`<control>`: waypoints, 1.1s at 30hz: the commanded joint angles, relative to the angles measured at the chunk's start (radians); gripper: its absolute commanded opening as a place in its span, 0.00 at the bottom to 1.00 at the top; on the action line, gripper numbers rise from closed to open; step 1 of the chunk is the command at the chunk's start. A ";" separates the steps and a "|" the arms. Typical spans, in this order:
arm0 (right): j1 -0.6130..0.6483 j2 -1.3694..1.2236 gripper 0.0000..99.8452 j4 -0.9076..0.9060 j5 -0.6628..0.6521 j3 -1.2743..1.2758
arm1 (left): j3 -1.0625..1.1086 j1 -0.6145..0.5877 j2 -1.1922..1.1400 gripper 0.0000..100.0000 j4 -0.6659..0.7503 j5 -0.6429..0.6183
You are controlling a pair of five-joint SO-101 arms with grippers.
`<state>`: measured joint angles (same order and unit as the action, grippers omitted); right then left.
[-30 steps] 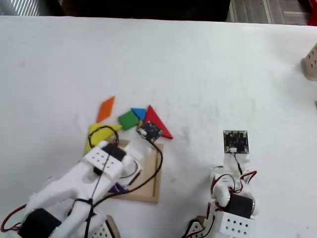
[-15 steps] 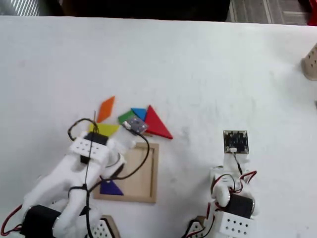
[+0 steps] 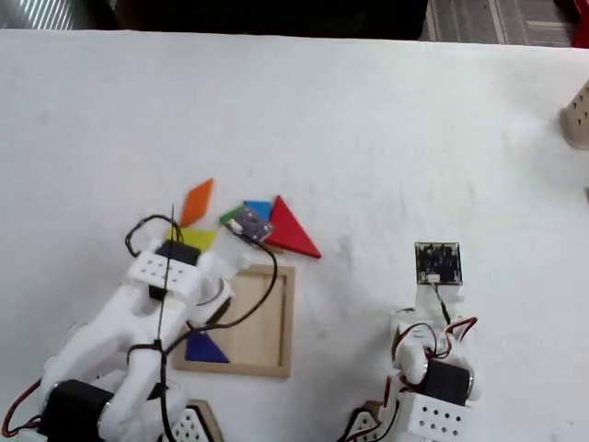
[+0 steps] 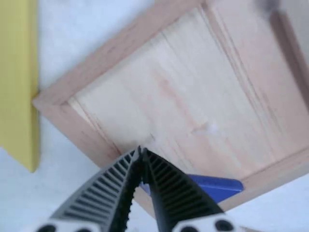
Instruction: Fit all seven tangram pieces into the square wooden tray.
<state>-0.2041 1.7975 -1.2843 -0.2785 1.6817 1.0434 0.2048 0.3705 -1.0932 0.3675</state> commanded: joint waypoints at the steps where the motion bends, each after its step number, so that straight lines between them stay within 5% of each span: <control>1: -0.008 0.004 0.02 0.019 -0.005 0.003 | -0.052 -0.022 0.012 0.02 0.017 0.009; 13: -0.015 0.005 0.02 0.038 -0.009 -0.003 | 0.086 -0.291 0.429 0.02 0.114 0.003; 23: -0.039 0.005 0.02 0.038 -0.011 -0.011 | 0.063 -0.519 0.440 0.02 0.175 -0.101; 27: -0.068 0.005 0.02 0.035 -0.011 -0.011 | 0.008 -0.530 0.338 0.03 0.180 -0.124; 33: -0.067 0.005 0.02 0.033 -0.011 -0.008 | -0.245 -0.532 -0.067 0.19 0.173 -0.247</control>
<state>-0.2624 1.7975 -1.2674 -0.2785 1.6817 1.0004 -0.3153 0.5501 -0.9352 0.2340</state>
